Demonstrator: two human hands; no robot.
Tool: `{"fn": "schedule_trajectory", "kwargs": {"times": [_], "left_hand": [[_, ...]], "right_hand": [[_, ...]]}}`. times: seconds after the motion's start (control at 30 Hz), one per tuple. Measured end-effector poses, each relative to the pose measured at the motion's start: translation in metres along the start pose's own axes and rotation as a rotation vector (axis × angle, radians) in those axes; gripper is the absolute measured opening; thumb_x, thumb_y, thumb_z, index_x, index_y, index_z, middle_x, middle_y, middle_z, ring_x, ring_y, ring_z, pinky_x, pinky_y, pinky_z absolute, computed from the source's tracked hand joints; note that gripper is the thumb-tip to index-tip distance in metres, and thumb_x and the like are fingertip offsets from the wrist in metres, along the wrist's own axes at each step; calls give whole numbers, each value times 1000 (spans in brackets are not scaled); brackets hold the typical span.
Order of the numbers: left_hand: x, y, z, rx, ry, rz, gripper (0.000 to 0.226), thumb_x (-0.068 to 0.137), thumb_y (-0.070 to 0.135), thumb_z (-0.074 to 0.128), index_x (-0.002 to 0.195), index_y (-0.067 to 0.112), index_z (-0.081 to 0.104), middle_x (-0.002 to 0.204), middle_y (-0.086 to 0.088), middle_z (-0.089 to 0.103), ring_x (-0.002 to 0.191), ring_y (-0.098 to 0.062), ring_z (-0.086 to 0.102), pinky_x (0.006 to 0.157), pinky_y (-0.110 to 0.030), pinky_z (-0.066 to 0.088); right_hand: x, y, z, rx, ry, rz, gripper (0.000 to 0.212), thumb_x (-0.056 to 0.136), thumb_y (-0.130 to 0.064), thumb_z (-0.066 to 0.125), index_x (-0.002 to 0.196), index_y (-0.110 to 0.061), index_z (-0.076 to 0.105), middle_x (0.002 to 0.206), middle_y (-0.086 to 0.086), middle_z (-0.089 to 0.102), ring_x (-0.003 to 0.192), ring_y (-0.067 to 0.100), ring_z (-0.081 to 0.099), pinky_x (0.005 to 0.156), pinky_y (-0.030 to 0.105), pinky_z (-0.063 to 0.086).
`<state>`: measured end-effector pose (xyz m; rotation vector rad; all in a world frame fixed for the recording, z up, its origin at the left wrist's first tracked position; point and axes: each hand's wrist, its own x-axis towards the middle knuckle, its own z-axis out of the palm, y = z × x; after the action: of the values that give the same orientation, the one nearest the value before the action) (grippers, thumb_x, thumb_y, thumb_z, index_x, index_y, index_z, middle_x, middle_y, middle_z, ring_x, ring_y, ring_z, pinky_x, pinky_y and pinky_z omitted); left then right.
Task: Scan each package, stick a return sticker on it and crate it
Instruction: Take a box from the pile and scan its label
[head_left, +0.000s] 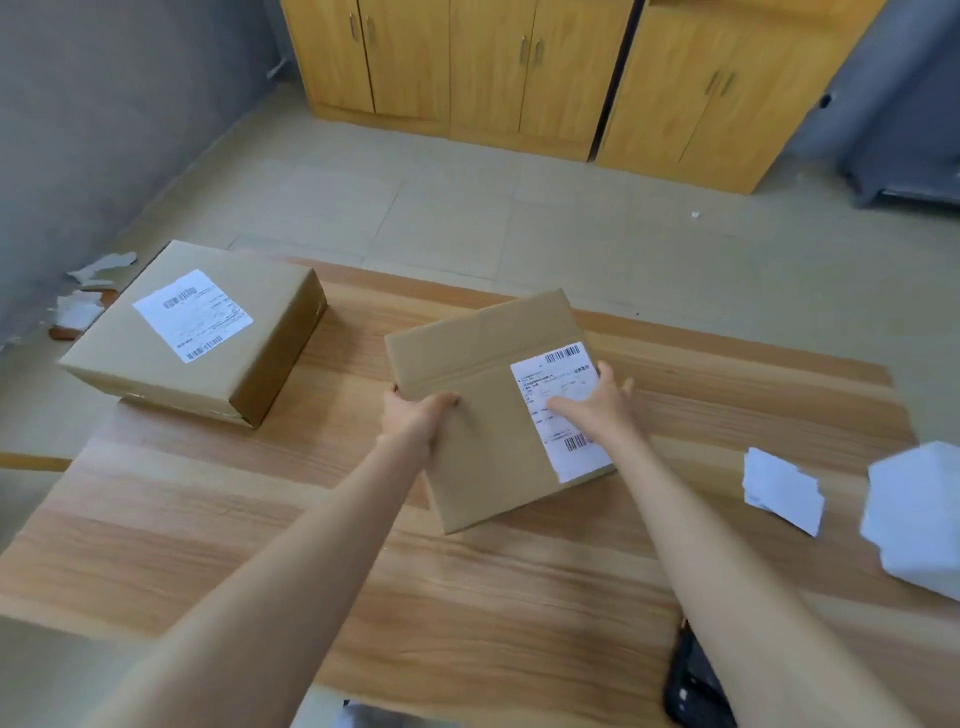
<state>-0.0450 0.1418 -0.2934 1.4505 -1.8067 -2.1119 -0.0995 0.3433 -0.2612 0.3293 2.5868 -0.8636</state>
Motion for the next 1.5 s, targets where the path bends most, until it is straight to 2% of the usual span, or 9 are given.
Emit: {"fn": "schedule_trajectory", "kwargs": {"times": [0.13,0.23,0.4,0.6,0.8,0.93,1.07,1.23,1.5], "left_hand": [[10,14,13,326,-131,59,107,35,46,79,131,25,36,111,1,56,118,-30,50,99,-48,45],[18,12,16,458,-183,97,112,34,50,78,134,25,35,119,0,56,118,-29,50,101,-46,44],[15,4,6,491,-233,134,89,67,28,83,140,16,34,127,-4,54,114,-27,55,100,-43,46],[29,-5,0,538,-282,130,78,74,20,80,138,8,38,129,-8,54,115,-26,55,92,-33,46],[31,-20,-5,665,-194,160,92,69,48,78,142,21,28,136,-7,51,125,-31,47,106,-47,38],[5,-18,-1,1014,-59,300,92,79,50,65,150,25,11,147,-11,34,136,-34,28,108,-51,26],[-24,-16,-2,1216,-91,489,84,84,51,60,150,28,14,152,-9,26,136,-33,25,107,-49,26],[-55,-26,-6,1322,-139,648,74,85,48,57,148,28,22,151,-6,28,136,-32,24,107,-47,25],[-94,-54,-15,1402,-220,747,71,87,46,56,147,28,24,150,-1,31,136,-28,26,106,-44,25]], "right_hand": [[-24,30,11,92,36,166,101,69,-38,73,151,-24,15,154,10,22,142,28,16,110,44,25],[-42,46,20,119,27,223,103,73,-37,72,153,-23,8,157,10,15,145,24,14,110,41,26],[-57,56,37,175,16,221,102,77,-33,71,153,-23,4,157,9,10,144,29,12,108,40,30],[-61,55,45,19,42,184,97,82,-44,67,153,-19,6,151,8,21,136,31,25,101,37,33],[-60,60,52,-56,90,155,97,80,-53,66,152,-21,9,140,7,30,124,32,35,96,36,35],[-63,62,52,-18,85,108,90,82,-50,65,151,-20,14,139,9,31,126,31,30,98,38,33],[-74,69,43,-10,88,66,87,85,-49,62,151,-18,16,145,11,29,134,33,26,107,41,25],[-94,89,25,-42,86,42,83,87,-48,59,151,-19,15,154,12,19,140,36,21,112,45,25],[-138,139,11,-45,110,129,77,87,-43,61,149,-19,22,152,12,21,139,35,22,107,48,32]]}}
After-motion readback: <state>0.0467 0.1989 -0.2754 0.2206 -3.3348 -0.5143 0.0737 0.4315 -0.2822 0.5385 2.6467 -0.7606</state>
